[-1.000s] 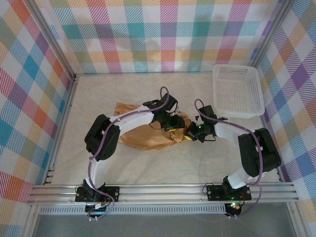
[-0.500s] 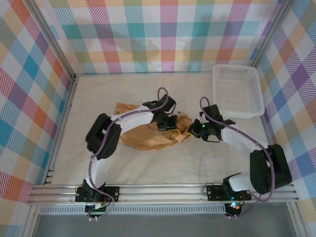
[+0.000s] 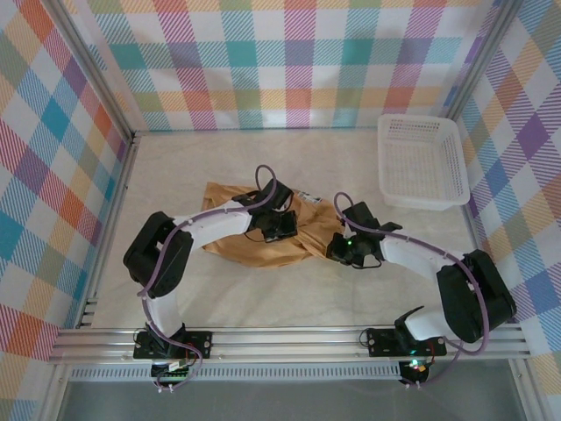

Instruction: Fold the inside-out t-shirt

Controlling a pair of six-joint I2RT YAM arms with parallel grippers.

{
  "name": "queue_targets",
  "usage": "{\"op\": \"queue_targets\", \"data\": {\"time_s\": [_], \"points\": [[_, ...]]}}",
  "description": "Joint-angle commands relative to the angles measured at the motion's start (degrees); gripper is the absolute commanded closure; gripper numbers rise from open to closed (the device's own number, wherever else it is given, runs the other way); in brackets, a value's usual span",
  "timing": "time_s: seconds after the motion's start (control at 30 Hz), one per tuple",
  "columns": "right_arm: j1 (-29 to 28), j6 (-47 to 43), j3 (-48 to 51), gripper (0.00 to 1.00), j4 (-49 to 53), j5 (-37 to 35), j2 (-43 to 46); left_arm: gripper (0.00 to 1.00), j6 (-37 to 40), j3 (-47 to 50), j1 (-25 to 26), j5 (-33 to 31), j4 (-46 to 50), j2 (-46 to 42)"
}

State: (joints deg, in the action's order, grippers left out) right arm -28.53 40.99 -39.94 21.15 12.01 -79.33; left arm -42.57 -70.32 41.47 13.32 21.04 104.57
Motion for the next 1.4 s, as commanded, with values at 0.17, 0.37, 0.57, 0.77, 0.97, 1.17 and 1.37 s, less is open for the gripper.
{"op": "queue_targets", "data": {"time_s": [0.17, 0.37, 0.57, 0.77, 0.97, 1.17, 1.37], "points": [[-2.6, -3.8, -8.4, 0.87, 6.7, -3.1, 3.3, 1.0, -0.5, -4.7, 1.7, 0.6, -1.1, 1.4], [-3.3, -5.7, -12.2, 0.9, 4.6, -1.1, -3.6, 1.0, -0.1, -5.3, 1.8, 0.6, -0.2, 1.3], [-3.7, -4.3, -15.4, 0.75, 11.7, -8.6, -1.6, 1.0, 0.2, -5.1, 1.8, -0.1, 0.7, 0.7], [-4.0, -4.8, -12.7, 0.71, 11.2, -12.8, 6.5, 1.0, 0.2, -5.3, 1.8, 0.4, 0.2, 1.2], [-5.4, -6.5, -13.8, 0.82, 4.5, -4.5, -1.2, 1.0, 0.2, -5.3, 1.8, 0.4, 0.3, 1.0], [-5.5, -7.6, -15.5, 0.78, 0.8, -3.0, -7.9, 1.0, 0.0, -4.6, 1.7, 0.0, 0.2, 0.3], [-5.5, -7.7, -16.1, 0.69, -0.4, -4.4, -12.1, 1.0, 0.3, -4.9, 1.7, -0.1, 0.9, 0.0]]}}
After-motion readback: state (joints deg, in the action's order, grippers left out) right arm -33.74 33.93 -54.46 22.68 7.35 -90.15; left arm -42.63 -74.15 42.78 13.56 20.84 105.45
